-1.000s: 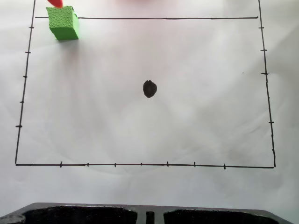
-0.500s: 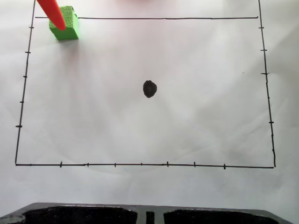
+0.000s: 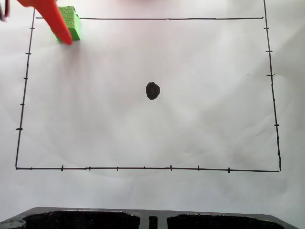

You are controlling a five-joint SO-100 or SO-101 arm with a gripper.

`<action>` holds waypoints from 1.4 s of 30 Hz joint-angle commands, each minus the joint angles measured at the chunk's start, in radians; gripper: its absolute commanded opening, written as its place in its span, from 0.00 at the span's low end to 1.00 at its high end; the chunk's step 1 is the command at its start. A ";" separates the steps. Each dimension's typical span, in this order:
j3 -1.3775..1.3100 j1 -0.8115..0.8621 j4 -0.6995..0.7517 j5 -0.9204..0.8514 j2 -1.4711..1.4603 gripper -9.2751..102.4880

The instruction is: Grasp the colored block, Place it on the black dot, and then return the arm to the default position.

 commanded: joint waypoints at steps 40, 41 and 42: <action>0.077 -0.048 -0.207 0.124 -0.084 0.16; 0.077 -0.048 -0.212 0.130 -0.084 0.16; 0.077 -0.048 -0.213 0.135 -0.084 0.15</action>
